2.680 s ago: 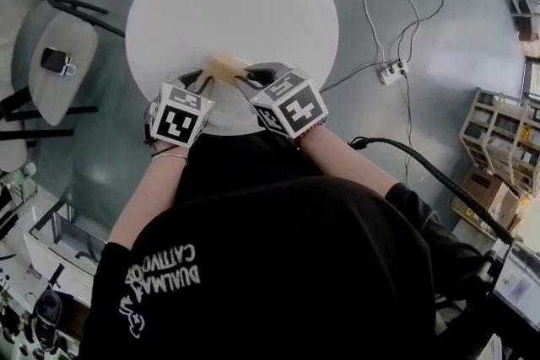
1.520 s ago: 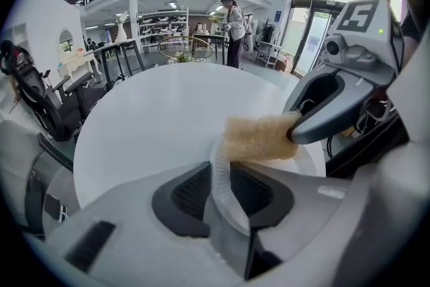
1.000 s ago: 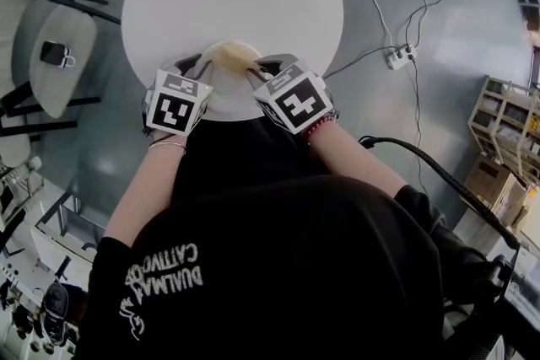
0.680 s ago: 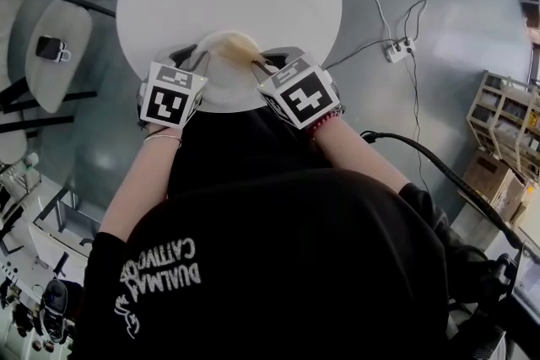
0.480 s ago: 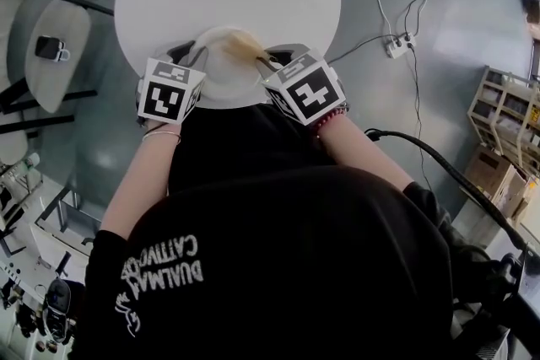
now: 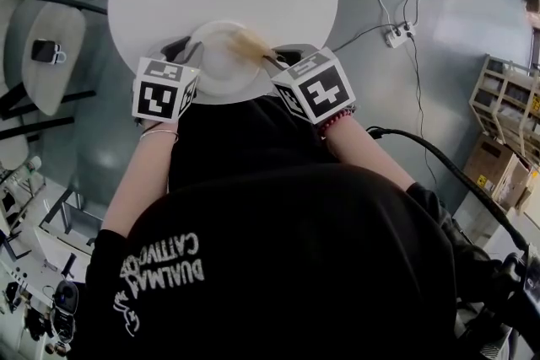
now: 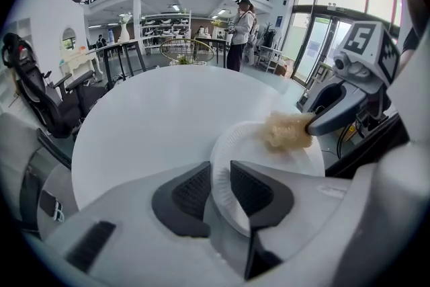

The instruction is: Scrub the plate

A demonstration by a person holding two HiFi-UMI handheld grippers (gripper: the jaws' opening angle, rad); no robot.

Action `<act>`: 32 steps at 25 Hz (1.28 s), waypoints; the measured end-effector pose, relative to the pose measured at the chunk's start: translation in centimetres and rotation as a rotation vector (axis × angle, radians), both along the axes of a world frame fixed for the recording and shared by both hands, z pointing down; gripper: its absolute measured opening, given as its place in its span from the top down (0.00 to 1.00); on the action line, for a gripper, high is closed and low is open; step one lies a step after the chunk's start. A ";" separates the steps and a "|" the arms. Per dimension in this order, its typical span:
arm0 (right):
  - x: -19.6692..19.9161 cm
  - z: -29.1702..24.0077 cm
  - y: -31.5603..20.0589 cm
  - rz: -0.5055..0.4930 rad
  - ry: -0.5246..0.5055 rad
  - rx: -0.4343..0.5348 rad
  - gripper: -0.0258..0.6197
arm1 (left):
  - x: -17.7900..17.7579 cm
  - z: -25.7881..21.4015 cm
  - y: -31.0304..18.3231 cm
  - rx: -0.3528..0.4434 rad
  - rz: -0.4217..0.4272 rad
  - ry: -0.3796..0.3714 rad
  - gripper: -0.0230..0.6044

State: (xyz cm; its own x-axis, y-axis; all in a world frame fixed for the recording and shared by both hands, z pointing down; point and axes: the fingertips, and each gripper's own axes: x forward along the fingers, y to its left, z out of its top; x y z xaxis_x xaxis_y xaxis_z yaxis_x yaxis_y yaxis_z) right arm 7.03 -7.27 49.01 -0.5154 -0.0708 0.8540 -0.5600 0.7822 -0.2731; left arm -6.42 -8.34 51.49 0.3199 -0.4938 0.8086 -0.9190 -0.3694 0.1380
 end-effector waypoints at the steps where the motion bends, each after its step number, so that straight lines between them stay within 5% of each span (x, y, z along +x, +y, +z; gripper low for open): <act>1: 0.1 -0.1 -0.1 0.021 -0.012 -0.020 0.87 | 0.0 0.0 -0.1 -0.004 0.003 0.001 0.81; 5: -0.8 -2.2 -1.1 0.079 -0.130 -0.051 0.87 | 0.1 0.1 -0.1 -0.006 -0.004 0.016 0.82; 11: -5.0 -2.9 -0.7 0.037 -0.244 -0.187 0.87 | 0.6 -0.1 -0.2 -0.022 0.008 0.024 0.82; 15: -7.0 -1.5 0.3 0.009 -0.211 -0.229 0.87 | 0.8 -0.4 -0.5 -0.030 0.010 0.041 0.82; 25: -7.5 0.7 0.7 -0.228 -0.027 -0.005 0.87 | 0.6 0.0 -0.3 -0.015 0.062 0.019 0.82; 32: -4.9 1.2 1.3 -0.282 0.069 0.019 0.87 | 1.2 -0.1 -0.1 -0.015 0.063 0.007 0.81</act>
